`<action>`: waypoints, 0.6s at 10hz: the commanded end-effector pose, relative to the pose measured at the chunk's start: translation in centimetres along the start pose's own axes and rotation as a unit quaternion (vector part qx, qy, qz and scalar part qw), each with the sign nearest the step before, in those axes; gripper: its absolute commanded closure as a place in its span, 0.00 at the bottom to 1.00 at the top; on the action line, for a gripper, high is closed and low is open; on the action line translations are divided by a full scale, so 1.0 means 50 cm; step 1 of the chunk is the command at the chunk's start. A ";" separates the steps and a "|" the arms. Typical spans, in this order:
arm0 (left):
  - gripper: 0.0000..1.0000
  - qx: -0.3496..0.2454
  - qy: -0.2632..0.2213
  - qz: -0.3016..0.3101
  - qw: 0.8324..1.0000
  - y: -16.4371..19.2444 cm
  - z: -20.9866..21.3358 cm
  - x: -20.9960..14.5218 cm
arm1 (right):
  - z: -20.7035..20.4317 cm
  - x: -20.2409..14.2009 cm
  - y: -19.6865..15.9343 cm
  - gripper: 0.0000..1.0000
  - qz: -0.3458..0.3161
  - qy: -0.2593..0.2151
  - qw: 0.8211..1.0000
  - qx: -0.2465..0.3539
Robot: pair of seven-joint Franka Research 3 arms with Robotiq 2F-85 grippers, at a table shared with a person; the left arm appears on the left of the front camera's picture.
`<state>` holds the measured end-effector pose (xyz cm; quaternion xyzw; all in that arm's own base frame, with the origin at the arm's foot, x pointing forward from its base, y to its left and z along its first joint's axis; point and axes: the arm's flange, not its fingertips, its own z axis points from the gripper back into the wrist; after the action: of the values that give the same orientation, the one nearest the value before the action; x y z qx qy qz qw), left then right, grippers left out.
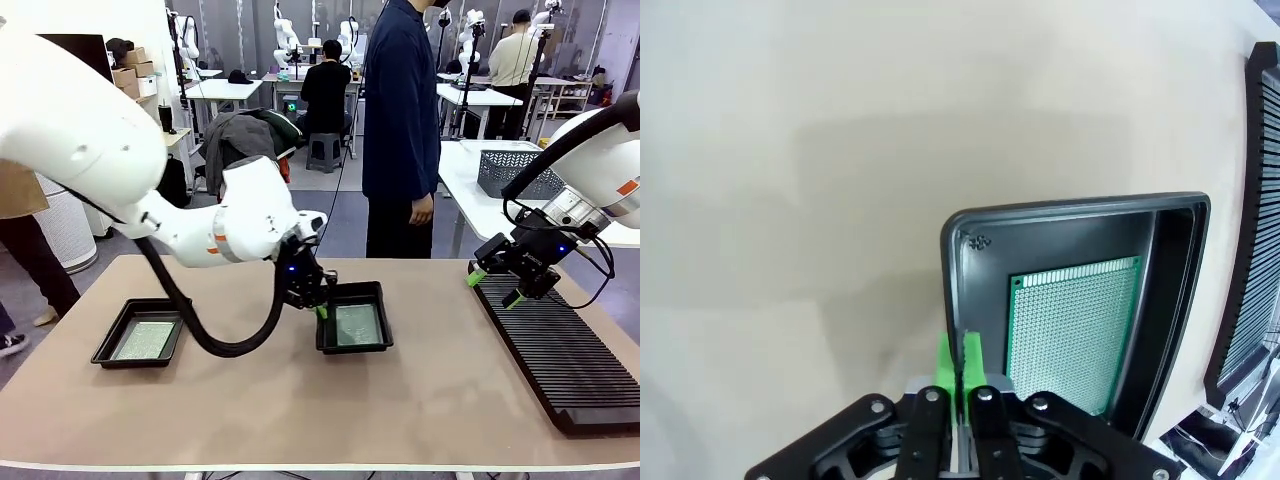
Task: Inspect and transfer BCBs to ESD trays.
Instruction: Pick up the ESD tray and place it on the left side of the table.
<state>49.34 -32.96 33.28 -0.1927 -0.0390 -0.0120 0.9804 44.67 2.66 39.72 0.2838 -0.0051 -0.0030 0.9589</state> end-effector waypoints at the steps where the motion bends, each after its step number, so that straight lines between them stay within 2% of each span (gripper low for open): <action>1: 0.97 -0.008 -0.009 0.000 1.000 0.070 0.049 -0.052 | 0.000 0.002 0.004 0.00 -0.010 -0.003 1.000 -0.010; 6: 0.97 0.020 -0.018 -0.002 1.000 0.231 0.117 -0.071 | 0.000 0.002 0.004 0.00 -0.010 -0.003 1.000 -0.010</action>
<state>46.45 -21.79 34.09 -0.1622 -0.0583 -0.0037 0.9850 44.68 2.65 39.73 0.2838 -0.0053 -0.0031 0.9589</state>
